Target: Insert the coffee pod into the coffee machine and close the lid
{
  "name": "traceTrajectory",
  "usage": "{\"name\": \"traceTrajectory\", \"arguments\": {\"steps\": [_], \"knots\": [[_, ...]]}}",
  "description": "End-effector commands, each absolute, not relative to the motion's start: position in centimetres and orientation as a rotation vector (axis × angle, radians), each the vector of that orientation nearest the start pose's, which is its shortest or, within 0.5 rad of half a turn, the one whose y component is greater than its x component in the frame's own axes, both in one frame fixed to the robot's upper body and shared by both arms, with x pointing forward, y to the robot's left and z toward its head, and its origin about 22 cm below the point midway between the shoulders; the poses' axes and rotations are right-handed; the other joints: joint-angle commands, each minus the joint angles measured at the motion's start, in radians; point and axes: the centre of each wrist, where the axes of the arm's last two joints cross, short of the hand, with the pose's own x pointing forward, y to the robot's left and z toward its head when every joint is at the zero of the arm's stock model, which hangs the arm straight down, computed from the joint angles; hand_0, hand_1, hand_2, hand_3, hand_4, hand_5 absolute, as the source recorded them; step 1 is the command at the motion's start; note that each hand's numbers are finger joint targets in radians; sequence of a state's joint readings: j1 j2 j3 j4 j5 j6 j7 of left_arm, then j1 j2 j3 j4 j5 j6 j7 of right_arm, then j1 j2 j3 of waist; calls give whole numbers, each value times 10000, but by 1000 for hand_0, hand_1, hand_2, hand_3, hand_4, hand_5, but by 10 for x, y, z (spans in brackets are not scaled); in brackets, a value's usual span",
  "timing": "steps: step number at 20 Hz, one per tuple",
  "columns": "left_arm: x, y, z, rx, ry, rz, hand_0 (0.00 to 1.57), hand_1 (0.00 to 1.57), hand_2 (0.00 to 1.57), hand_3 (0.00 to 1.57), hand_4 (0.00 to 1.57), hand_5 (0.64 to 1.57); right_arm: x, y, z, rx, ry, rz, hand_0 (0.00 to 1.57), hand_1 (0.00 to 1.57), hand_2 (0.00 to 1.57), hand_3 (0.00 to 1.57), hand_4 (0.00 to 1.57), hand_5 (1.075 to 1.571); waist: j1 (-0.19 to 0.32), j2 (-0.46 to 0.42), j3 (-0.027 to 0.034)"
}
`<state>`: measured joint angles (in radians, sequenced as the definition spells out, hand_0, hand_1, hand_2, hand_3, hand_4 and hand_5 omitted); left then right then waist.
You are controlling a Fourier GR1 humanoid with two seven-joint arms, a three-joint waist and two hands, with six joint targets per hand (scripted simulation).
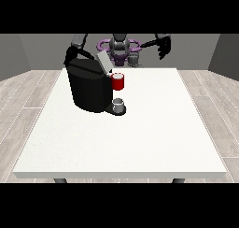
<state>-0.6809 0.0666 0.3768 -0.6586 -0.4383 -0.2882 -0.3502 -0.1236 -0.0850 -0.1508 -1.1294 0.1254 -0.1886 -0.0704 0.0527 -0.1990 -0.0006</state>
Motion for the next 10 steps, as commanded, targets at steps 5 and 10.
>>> {"name": "traceTrajectory", "arguments": {"steps": [5,10], "knots": [[340,244,-69,-1053,-14167,-3386,0,0,0,0,420,1571,283,-261,-27,-1852,-14515,369,0,0,0,0,0,1571,422,-960,5],[323,243,-82,-1445,-13807,-2872,0,0,0,0,368,1571,296,-234,-1,-1666,-14954,1872,0,0,0,0,154,1571,576,-1339,2]]}}
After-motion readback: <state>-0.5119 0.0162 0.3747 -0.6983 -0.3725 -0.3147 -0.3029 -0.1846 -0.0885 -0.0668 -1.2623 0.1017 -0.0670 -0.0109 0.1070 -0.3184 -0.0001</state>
